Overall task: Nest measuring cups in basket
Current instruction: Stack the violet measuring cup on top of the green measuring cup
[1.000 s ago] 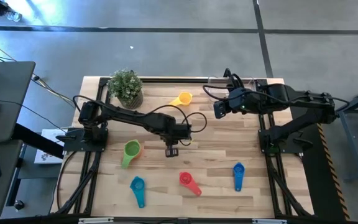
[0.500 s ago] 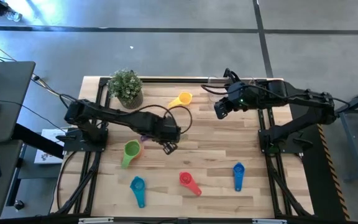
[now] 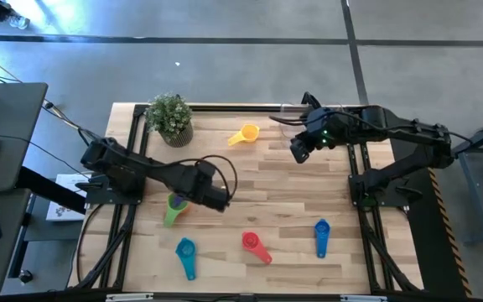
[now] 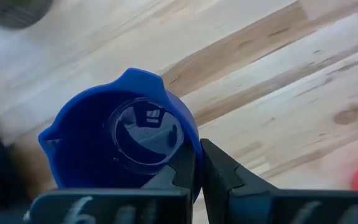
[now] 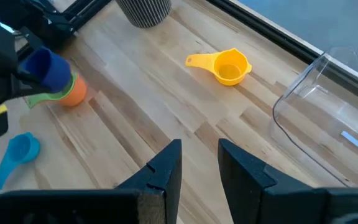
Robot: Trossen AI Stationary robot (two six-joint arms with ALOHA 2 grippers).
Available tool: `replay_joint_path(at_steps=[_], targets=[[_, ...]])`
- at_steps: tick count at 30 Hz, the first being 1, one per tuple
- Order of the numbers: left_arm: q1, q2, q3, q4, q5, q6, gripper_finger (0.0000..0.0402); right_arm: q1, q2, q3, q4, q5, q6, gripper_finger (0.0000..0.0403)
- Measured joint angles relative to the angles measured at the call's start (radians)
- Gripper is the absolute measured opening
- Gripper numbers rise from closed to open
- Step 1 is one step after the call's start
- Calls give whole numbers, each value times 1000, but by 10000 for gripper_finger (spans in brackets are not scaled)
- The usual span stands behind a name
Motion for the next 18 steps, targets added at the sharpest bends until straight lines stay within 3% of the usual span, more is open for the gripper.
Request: replay_joint_path(at_steps=[6,18], targets=[[-41,0,-38,-44,17,-104,3,0,0,0,0,0,-15,97],[-56,-24,-150,-31,60,-125,3,3,0,0,-8,0,-15,97]])
